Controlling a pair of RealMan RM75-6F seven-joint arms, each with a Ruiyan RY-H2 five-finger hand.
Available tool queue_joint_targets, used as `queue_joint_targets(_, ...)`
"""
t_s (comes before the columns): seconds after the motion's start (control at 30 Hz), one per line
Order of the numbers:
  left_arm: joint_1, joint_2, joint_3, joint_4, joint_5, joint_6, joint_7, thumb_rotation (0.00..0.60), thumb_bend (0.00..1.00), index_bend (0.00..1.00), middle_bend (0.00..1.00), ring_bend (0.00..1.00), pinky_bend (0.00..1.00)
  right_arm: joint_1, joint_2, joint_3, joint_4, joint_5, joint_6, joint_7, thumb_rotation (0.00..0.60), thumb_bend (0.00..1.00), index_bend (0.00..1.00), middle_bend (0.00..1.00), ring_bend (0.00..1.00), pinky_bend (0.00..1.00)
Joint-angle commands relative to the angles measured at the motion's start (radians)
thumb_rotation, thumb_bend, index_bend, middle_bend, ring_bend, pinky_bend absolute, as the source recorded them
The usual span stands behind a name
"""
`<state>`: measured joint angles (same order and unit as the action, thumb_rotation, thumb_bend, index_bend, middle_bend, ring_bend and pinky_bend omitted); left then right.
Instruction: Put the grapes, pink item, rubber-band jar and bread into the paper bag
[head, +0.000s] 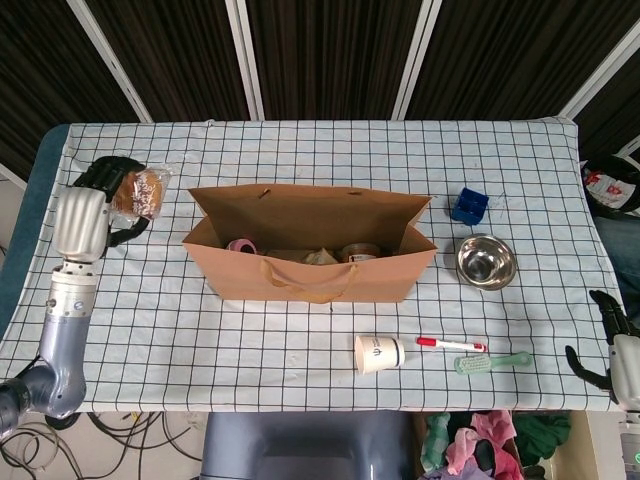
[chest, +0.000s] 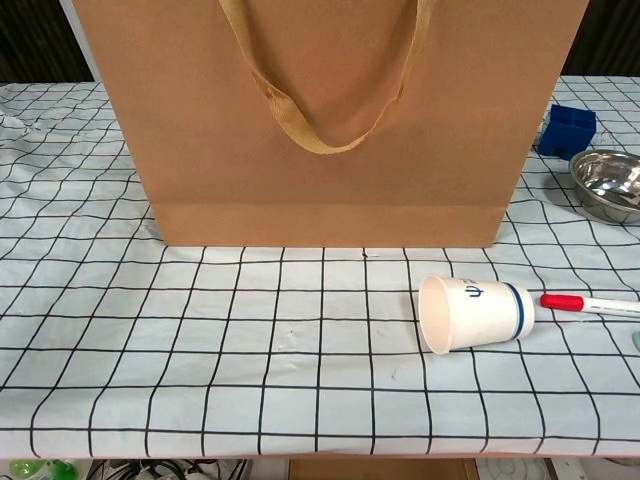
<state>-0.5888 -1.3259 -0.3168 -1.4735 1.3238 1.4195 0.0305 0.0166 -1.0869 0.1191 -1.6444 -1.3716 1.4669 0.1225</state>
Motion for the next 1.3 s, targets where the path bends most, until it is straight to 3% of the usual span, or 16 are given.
queue_joint_targets(0.03,0.036,0.012,-0.008,-0.042,0.086,0.096,-0.06,0.6,0.36,0.47,0.33,0.18,0.38,0.0,0.0,0.0,0.0,0.0,0.0,0.001,0.6,0.31,0.11,0.09,0.2,0.33)
queue_joint_targets(0.2,0.057,0.011,-0.036,-0.099,0.136,0.196,-0.123,0.6,0.36,0.47,0.33,0.18,0.38,0.0,0.001,0.001,-0.001,-0.001,0.001,0.005,0.6,0.31,0.11,0.09,0.2,0.33)
queue_joint_targets(0.43,0.019,0.047,-0.028,-0.254,0.203,0.143,-0.058,0.6,0.35,0.47,0.33,0.18,0.37,0.0,0.001,0.001,-0.002,0.001,0.002,0.003,0.6,0.31,0.11,0.09,0.2,0.33)
queue_joint_targets(0.6,-0.047,0.043,-0.028,-0.317,0.238,0.057,0.064,0.6,0.36,0.47,0.33,0.18,0.37,0.0,0.001,0.001,-0.001,0.002,0.001,0.005,0.6,0.31,0.11,0.09,0.2,0.33)
queue_joint_targets(0.97,-0.19,-0.06,-0.091,-0.368,0.006,-0.139,0.283,0.6,0.33,0.45,0.29,0.15,0.32,0.0,0.002,0.001,0.0,0.002,0.0,0.005,0.6,0.31,0.11,0.09,0.2,0.33)
queue_joint_targets(1.03,-0.2,-0.062,-0.092,-0.38,-0.024,-0.155,0.314,0.6,0.31,0.41,0.25,0.11,0.28,0.0,0.002,0.002,0.0,0.003,0.002,0.006,0.6,0.31,0.11,0.09,0.2,0.33)
queue_joint_targets(1.17,-0.202,-0.054,-0.082,-0.406,-0.075,-0.171,0.361,0.6,0.21,0.23,0.13,0.0,0.16,0.0,0.002,0.003,0.001,0.005,0.001,0.01,0.6,0.31,0.11,0.09,0.2,0.33)
queue_joint_targets(1.3,-0.2,-0.031,-0.069,-0.429,-0.122,-0.192,0.392,0.6,0.1,0.15,0.06,0.0,0.11,0.0,0.002,0.002,0.002,0.001,0.002,0.01,0.6,0.31,0.11,0.09,0.2,0.33)
